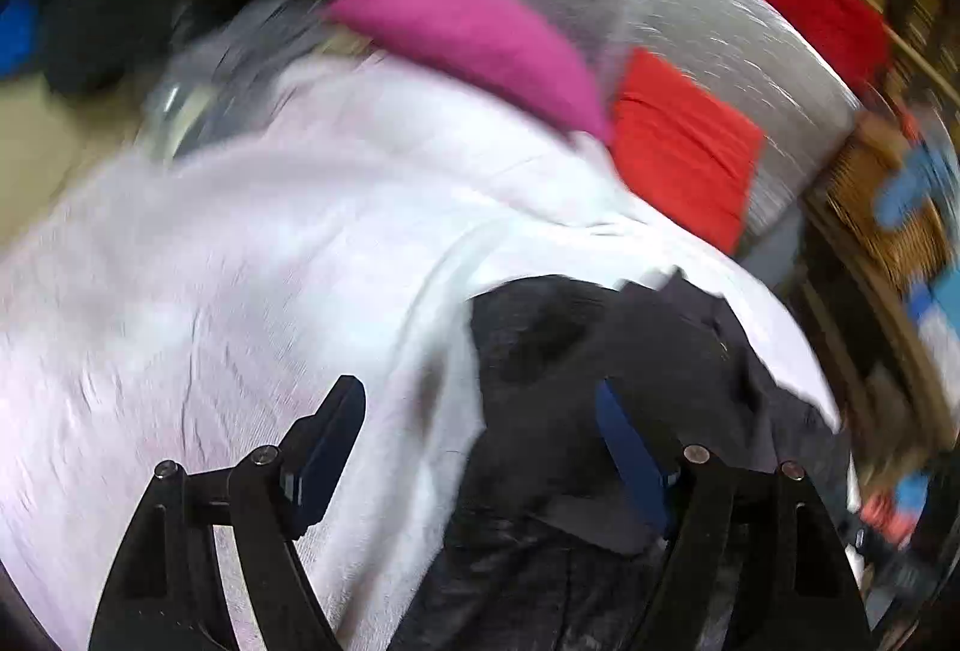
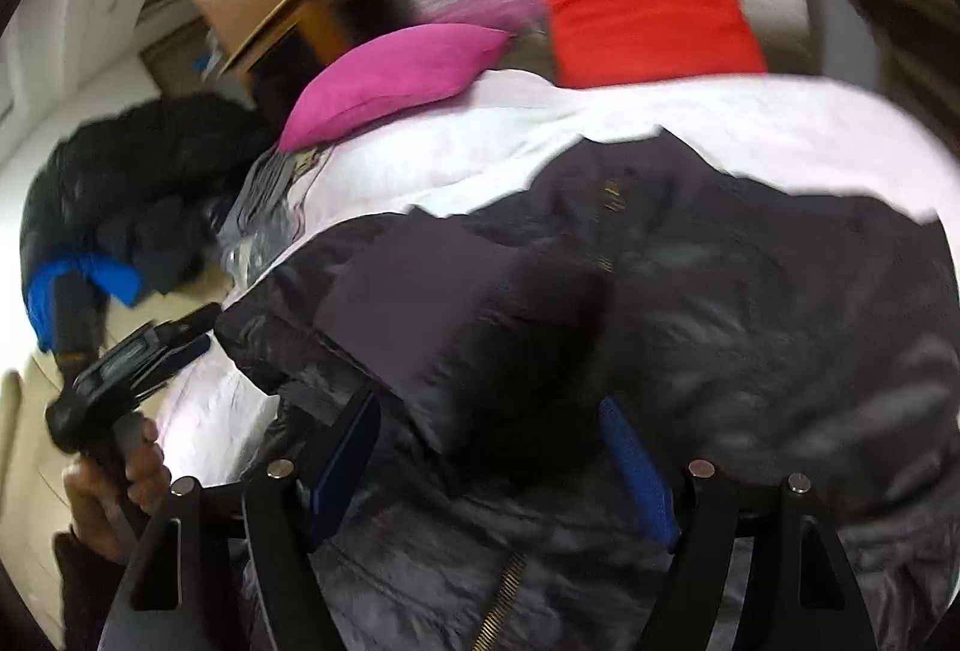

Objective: Fold large clothes

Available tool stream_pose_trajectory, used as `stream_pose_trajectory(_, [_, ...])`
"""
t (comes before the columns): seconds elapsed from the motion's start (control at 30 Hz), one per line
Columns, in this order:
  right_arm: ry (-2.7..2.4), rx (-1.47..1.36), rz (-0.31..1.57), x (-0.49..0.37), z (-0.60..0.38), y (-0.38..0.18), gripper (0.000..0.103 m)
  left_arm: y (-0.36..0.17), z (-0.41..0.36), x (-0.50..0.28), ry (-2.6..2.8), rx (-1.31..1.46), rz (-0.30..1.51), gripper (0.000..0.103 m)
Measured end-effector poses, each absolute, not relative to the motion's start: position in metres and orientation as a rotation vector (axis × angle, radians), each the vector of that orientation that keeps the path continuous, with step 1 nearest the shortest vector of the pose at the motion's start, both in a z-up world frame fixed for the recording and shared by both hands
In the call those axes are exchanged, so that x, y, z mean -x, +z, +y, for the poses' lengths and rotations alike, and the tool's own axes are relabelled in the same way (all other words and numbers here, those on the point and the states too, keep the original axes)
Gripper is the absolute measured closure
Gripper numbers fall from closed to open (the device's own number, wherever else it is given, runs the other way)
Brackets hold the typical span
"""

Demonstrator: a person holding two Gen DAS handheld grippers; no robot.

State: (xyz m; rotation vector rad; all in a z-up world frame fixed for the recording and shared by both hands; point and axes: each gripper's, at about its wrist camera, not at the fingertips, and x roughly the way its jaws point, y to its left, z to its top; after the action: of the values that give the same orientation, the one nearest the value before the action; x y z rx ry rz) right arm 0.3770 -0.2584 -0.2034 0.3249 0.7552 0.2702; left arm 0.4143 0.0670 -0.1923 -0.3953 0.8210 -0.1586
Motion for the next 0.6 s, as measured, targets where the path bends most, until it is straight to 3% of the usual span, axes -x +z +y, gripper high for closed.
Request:
stream_pose_trajectory(0.1, [0.301,-0.334,0.74,-0.395,-0.234,-0.189,0.024,-0.196,0.068,-0.423,-0.132,0.415,0.828,0.024])
stream_pose_trajectory(0.17, [0.29,-0.318,0.737,-0.404,-0.217,-0.184,0.014,-0.198,0.064,-0.429,-0.122,0.387,0.839,0.024])
stream_pose_trajectory(0.37, [0.155,-0.083,0.82,-0.427,-0.171,-0.202,0.013,-0.217,0.039,-0.434,-0.162,0.286,0.96,0.024])
stream_pose_trajectory(0.47, [0.003,-0.096,0.771,-0.419,-0.2,-0.2,0.014,-0.225,0.033,-0.433,-0.176,0.258,0.991,0.024])
stream_pose_trajectory(0.6, [-0.222,-0.402,0.72,-0.391,-0.305,-0.195,0.014,-0.23,0.021,-0.429,-0.181,0.193,1.011,0.024])
